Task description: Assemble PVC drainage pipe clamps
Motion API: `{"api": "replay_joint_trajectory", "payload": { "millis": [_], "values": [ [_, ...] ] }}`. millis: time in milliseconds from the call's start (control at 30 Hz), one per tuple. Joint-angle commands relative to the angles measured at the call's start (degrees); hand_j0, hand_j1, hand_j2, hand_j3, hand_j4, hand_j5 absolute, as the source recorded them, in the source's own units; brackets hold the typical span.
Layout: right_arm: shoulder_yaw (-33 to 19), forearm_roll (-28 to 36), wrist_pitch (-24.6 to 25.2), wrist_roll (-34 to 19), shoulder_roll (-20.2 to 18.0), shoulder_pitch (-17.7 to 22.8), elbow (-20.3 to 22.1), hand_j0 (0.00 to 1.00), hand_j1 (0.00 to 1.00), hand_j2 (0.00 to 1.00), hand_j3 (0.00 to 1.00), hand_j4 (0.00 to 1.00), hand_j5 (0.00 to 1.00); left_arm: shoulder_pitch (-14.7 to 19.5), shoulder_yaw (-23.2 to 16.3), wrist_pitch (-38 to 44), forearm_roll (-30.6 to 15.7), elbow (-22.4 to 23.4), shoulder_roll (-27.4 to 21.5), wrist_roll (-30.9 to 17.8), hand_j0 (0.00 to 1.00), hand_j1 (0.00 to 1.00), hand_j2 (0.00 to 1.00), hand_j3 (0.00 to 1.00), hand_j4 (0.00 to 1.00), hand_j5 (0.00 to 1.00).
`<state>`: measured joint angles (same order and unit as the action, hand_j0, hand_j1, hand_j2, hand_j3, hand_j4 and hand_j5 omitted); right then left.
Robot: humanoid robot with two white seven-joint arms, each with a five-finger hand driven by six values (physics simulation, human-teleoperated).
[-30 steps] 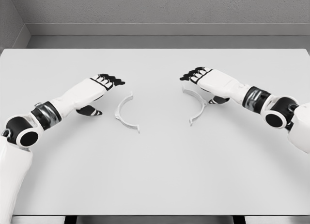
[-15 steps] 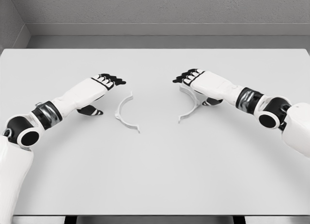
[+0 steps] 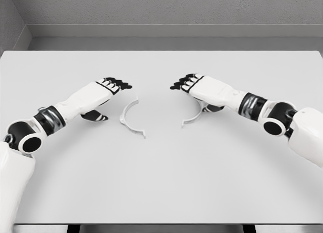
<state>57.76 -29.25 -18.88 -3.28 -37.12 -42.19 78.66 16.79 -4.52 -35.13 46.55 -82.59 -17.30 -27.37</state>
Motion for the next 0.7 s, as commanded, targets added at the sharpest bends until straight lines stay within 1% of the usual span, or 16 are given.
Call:
{"api": "replay_joint_trajectory", "payload": {
  "millis": [0,33,100,167,233,267,300,333,367,400,467,500,533,667],
  "values": [
    [0.2,0.2,0.0,0.0,-0.1,0.0,0.6,1.0,1.0,1.0,1.0,1.0,1.0,0.0,0.1,0.1,-0.5,-0.2,-0.1,0.0,1.0,1.0,1.0,1.0,1.0,1.0],
    [-0.1,0.2,0.0,0.0,-0.4,0.1,1.5,1.0,1.0,1.0,1.0,1.0,1.0,0.0,0.2,0.1,-0.7,-0.5,-0.1,0.0,1.0,1.0,1.0,1.0,1.0,1.0],
    [-2.0,0.3,-0.5,0.2,-1.4,0.2,1.2,1.0,1.0,1.0,1.0,1.0,1.0,0.2,1.4,0.1,-0.8,-0.5,-0.1,0.0,1.0,1.0,1.0,1.0,1.0,1.0],
    [-4.4,0.4,-0.8,0.3,-2.8,0.5,1.4,1.0,1.0,1.0,1.0,1.0,1.0,0.2,4.1,0.1,-0.8,-0.3,-0.2,0.0,1.0,1.0,1.0,1.0,1.0,1.0],
    [-7.7,1.2,-3.5,0.3,-4.6,0.8,1.0,1.0,1.0,1.0,1.0,1.0,1.0,0.3,4.3,0.1,-0.8,-0.2,-0.2,0.0,1.0,1.0,1.0,1.0,1.0,1.0],
    [-9.3,1.4,-3.9,0.2,-4.8,0.9,0.8,1.0,1.0,1.0,1.0,1.0,1.0,0.4,4.3,0.1,-0.8,0.0,-0.3,0.0,1.0,1.0,1.0,1.0,1.0,1.0],
    [-9.6,1.4,-3.9,-0.1,-4.5,0.4,-1.1,1.0,1.0,1.0,1.0,1.0,1.0,0.2,5.0,0.1,-0.8,0.0,-1.2,0.0,1.0,1.0,1.0,1.0,1.0,1.0],
    [-9.9,1.4,-3.6,-0.1,-3.4,-0.1,-5.1,1.0,1.0,1.0,1.0,1.0,1.0,0.2,5.1,0.1,-0.9,-0.1,-1.2,0.0,1.0,1.0,1.0,1.0,1.0,1.0],
    [-9.8,1.1,-3.5,-0.3,0.3,-1.5,-9.1,1.0,1.0,1.0,1.0,1.0,1.0,0.2,5.0,0.1,-0.9,-0.2,-1.3,0.0,1.0,1.0,1.0,1.0,1.0,1.0],
    [-9.2,1.0,-3.6,-1.2,2.4,-4.0,-13.3,1.0,1.0,1.0,1.0,1.0,1.0,-0.1,4.9,0.1,-0.9,-0.2,-1.3,0.0,1.0,1.0,1.0,1.0,1.0,1.0],
    [-9.0,-0.3,-3.9,-1.5,6.4,-5.8,-19.4,1.0,1.0,1.0,1.0,1.0,1.0,-0.3,4.6,0.1,-0.9,-0.4,-1.2,0.0,1.0,1.0,1.0,1.0,1.0,1.0],
    [-8.9,-2.5,-4.0,-1.5,8.9,-6.9,-23.0,1.0,1.0,1.0,1.0,1.0,1.0,-0.4,4.3,0.1,-0.9,-0.6,-1.2,0.0,1.0,1.0,1.0,1.0,1.0,1.0],
    [-8.2,-3.3,-4.1,-1.4,10.1,-7.0,-24.9,1.0,1.0,1.0,1.0,1.0,1.0,-0.5,4.2,0.1,-0.8,-0.6,-1.1,0.0,1.0,1.0,1.0,1.0,1.0,1.0],
    [-4.0,-3.3,-4.6,-1.2,10.5,-6.9,-24.9,1.0,1.0,1.0,1.0,1.0,1.0,-0.6,3.7,0.1,-0.6,-0.6,-0.9,0.0,1.0,1.0,1.0,1.0,1.0,1.0]
  ]
}}
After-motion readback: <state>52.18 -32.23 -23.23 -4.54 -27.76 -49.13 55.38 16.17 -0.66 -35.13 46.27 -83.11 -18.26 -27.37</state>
